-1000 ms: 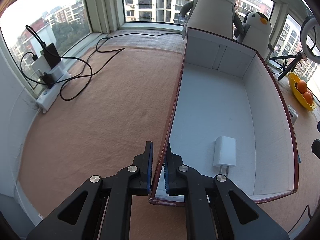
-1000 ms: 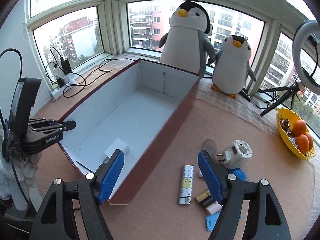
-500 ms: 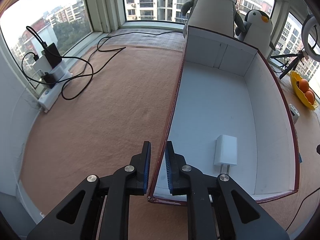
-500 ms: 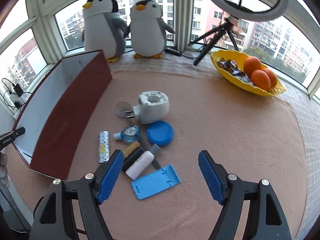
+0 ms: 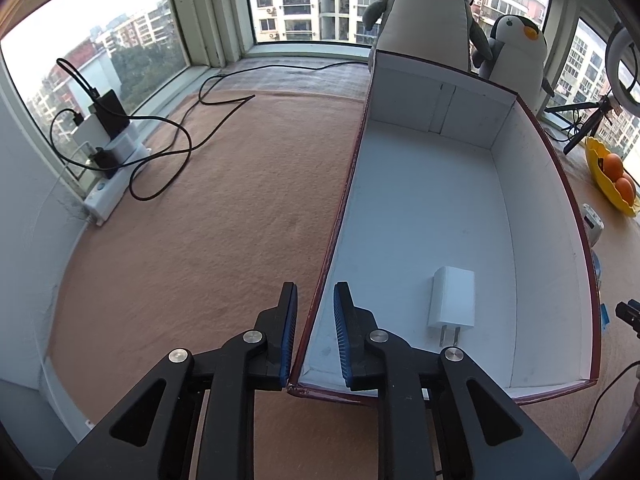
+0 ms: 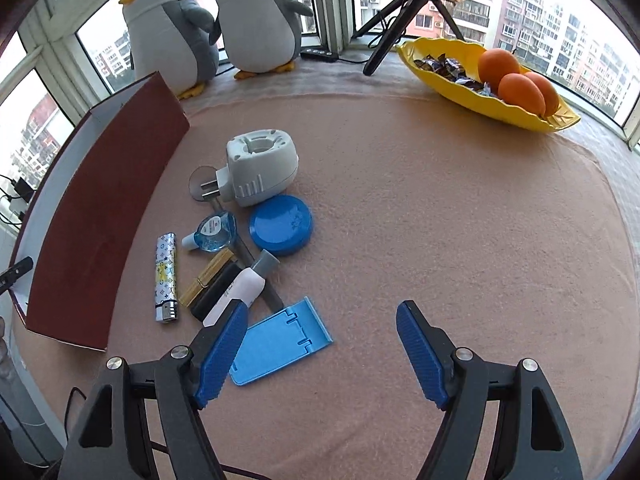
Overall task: Organize rigid objects
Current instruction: 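Move the right tool to the blue round lid and grasp it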
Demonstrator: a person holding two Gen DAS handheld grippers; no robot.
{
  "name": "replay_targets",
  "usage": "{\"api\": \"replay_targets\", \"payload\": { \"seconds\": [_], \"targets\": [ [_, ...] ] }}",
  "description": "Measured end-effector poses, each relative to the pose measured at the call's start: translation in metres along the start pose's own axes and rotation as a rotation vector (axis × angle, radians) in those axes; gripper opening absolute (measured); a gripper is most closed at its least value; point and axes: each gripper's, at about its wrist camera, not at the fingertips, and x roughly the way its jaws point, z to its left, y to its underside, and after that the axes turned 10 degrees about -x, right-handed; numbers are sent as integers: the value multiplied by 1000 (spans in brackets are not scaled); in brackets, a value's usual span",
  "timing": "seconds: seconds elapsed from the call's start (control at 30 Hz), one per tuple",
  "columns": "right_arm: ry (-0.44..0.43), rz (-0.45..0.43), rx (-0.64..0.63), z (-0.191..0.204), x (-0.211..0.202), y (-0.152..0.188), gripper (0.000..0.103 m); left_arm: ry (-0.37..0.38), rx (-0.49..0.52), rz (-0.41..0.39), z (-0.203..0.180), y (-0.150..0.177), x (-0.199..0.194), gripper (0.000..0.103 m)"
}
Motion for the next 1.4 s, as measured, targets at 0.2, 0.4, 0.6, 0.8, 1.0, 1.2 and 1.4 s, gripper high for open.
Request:
{"api": "replay_targets", "payload": {
  "seconds": [0.2, 0.4, 0.6, 0.8, 1.0, 1.2, 1.4],
  "targets": [
    [-15, 16, -1, -1, 14, -10, 69, -20, -4, -5, -1, 1, -1, 17],
    [-38, 12, -21, 1, 27, -36, 65, -39, -5, -6, -2, 1, -2, 17],
    [-23, 55, -98, 15, 51, -58, 64, -53, -12, -6, -3, 2, -3, 17],
    [-12, 105, -135, 18, 72, -66, 57, -59, -19, -9, -3, 3, -4, 17],
    [5, 110, -153, 15, 72, -67, 46, -61, -19, -9, -3, 3, -4, 17],
    [7, 107, -136, 9, 68, -64, 46, -54, -20, -9, -3, 3, -4, 17],
    [23, 85, -115, 7, 57, -59, 46, -38, -21, -8, 0, 2, -3, 17]
  ]
}}
